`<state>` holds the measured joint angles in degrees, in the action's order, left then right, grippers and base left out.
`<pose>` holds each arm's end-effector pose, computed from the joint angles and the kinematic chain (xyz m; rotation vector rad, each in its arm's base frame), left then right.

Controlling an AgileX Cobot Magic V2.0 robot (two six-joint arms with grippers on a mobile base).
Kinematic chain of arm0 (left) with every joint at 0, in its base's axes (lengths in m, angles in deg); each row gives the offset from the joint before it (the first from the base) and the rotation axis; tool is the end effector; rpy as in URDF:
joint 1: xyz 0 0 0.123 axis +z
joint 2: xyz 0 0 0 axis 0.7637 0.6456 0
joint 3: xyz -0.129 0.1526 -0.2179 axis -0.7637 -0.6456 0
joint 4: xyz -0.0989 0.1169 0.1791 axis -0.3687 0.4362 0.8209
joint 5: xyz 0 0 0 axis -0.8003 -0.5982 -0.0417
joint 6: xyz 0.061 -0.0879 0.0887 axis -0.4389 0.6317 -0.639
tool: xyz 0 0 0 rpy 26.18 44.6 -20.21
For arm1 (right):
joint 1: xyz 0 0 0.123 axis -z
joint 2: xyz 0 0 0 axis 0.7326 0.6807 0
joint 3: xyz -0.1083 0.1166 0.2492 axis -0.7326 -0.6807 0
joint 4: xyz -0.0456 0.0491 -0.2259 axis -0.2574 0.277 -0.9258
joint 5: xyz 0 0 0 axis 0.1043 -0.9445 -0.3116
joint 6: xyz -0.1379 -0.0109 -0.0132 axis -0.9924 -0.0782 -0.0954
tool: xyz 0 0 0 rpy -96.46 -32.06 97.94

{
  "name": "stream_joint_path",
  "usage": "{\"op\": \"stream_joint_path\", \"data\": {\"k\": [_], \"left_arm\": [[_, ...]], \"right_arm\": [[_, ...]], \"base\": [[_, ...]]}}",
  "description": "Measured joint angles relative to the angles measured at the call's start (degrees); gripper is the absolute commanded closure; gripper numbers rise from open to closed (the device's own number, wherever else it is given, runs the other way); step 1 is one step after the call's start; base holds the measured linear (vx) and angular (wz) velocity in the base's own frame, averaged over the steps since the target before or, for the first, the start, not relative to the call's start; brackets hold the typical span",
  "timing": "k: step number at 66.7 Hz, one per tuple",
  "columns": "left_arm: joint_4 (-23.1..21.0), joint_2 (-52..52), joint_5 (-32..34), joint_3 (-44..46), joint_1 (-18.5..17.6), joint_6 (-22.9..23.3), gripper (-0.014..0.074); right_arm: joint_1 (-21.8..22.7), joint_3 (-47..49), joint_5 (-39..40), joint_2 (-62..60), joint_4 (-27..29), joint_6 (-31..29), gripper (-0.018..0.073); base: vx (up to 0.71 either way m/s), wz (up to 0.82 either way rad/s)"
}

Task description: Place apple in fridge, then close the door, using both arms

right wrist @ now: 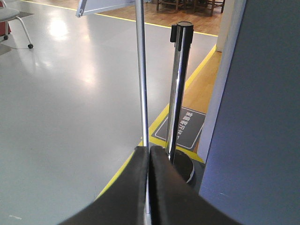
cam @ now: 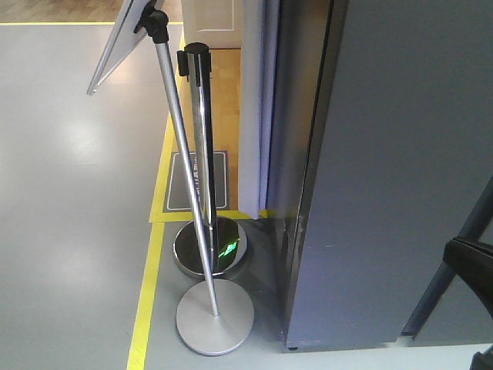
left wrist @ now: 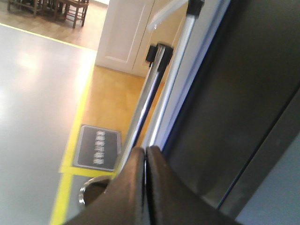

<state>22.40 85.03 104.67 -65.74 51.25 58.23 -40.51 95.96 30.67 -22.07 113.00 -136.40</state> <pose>0.1241 -0.0116 0.2042 -0.2396 1.6896 -0.3312 0.1078 0.0643 0.3035 -0.4475 1.8042 0.3452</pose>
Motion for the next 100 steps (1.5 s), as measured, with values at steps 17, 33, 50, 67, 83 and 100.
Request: {"op": "stream_joint_path", "data": {"k": [17,33,50,67,83,100], "left_arm": [[-0.2,-12.0,-6.3,-0.5,0.0,-10.6,0.0603],[-1.3,-20.4,-16.4,-0.5,0.0,-17.7,0.0603],[-1.3,-25.0,-23.1,-0.5,2.1,-19.0,0.0603],[-0.3,-30.6,-23.8,-0.5,2.9,-19.0,0.0603],[0.9,-30.7,-26.0,-0.5,2.9,-19.0,0.0603],[0.9,-30.7,-26.3,-0.5,2.9,-19.0,0.0603]], "right_arm": [[0.0,0.0,0.0,0.0,0.0,0.0,0.0564],[0.0,0.0,0.0,0.0,0.0,0.0,0.0564],[0.0,0.0,0.0,0.0,0.0,0.0,0.0564],[0.0,0.0,0.0,0.0,0.0,0.0,0.0564],[0.0,-0.1,-0.4,0.0,0.0,0.0,0.0564],[0.0,-0.1,-0.4,0.0,0.0,0.0,0.0564]], "base": [[0.0,0.0],[0.0,0.0],[0.0,0.0],[0.0,0.0],[0.0,0.0],[0.0,0.0]]}}
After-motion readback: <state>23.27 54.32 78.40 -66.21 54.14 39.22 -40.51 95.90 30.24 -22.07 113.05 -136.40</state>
